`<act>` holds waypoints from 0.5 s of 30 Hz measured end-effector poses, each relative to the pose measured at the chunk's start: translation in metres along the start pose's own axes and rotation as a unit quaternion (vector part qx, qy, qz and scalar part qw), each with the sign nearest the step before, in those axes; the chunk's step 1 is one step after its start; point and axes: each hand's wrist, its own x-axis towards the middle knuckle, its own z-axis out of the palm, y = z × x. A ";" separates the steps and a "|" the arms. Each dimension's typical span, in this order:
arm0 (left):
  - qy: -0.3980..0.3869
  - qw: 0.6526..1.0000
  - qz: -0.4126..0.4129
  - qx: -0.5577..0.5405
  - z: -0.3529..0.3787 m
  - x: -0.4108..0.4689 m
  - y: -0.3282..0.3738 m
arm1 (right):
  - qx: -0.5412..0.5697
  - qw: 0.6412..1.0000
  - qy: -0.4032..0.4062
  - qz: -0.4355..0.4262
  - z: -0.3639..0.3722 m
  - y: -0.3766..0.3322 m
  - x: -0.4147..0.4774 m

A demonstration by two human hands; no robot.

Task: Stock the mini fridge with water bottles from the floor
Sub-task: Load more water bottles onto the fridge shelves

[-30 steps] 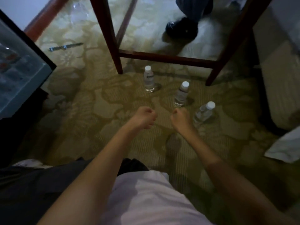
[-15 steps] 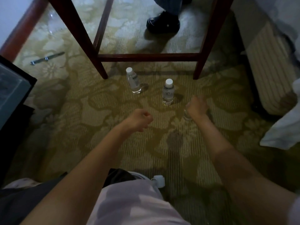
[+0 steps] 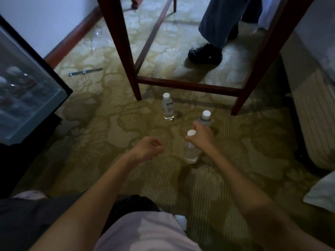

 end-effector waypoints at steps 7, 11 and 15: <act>0.074 0.996 -0.017 -0.044 -0.060 -0.029 -0.027 | 0.005 0.974 -0.102 -0.203 0.020 -0.132 -0.019; 0.152 0.988 0.022 -0.030 -0.112 -0.059 -0.044 | 0.029 0.937 -0.153 -0.312 0.023 -0.213 -0.028; 0.209 0.977 0.052 0.005 -0.174 -0.103 -0.054 | 0.086 0.882 -0.237 -0.397 0.041 -0.293 -0.043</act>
